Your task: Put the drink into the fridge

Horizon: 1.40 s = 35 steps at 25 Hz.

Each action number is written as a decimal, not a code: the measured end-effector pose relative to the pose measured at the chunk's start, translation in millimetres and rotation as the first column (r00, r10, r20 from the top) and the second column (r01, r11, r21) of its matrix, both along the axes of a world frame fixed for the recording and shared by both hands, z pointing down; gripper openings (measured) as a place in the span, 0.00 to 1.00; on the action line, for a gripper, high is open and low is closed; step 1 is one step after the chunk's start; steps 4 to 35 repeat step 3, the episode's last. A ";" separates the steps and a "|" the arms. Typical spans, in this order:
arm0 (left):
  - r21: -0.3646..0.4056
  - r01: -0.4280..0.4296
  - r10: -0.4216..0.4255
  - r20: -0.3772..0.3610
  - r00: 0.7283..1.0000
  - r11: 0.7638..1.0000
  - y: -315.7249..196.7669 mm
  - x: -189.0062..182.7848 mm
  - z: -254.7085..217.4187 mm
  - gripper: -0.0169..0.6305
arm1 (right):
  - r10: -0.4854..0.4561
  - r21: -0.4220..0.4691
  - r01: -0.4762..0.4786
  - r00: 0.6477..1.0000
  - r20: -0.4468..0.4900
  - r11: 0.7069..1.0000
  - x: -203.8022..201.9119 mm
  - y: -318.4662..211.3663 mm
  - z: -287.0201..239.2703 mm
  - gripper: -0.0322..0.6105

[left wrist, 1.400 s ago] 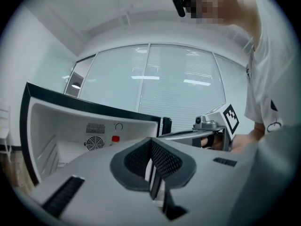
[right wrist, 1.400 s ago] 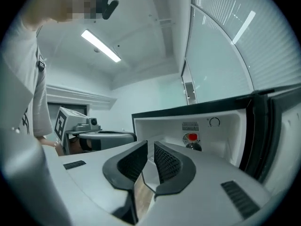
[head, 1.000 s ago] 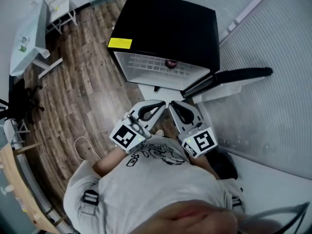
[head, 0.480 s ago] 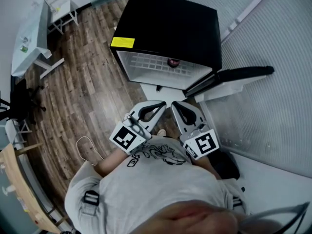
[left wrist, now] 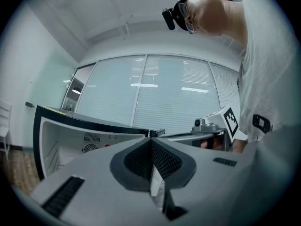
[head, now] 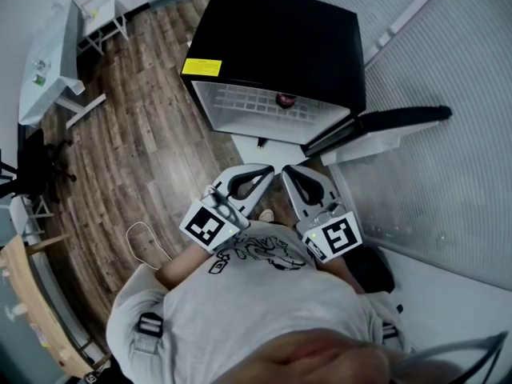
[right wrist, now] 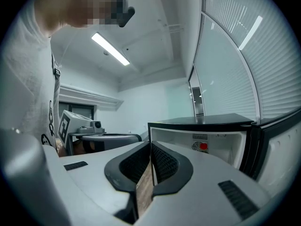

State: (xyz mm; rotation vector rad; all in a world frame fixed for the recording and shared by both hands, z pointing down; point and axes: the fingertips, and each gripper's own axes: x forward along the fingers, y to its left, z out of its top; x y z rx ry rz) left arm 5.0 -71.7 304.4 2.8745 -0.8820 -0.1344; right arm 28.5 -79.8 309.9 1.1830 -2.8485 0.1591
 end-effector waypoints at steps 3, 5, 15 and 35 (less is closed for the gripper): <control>0.000 -0.002 0.002 0.003 1.000 1.000 0.2 -0.4 0.8 0.03 | -0.007 -0.006 0.007 1.000 -0.014 1.000 0.0 0.5 2.6 0.11; 0.000 -0.002 0.002 0.003 1.000 1.000 0.2 -0.4 0.8 0.03 | -0.007 -0.006 0.007 1.000 -0.014 1.000 0.0 0.5 2.6 0.11; 0.000 -0.002 0.002 0.003 1.000 1.000 0.2 -0.4 0.8 0.03 | -0.007 -0.006 0.007 1.000 -0.014 1.000 0.0 0.5 2.6 0.11; 0.000 -0.002 0.002 0.003 1.000 1.000 0.2 -0.4 0.8 0.03 | -0.007 -0.006 0.007 1.000 -0.014 1.000 0.0 0.5 2.6 0.11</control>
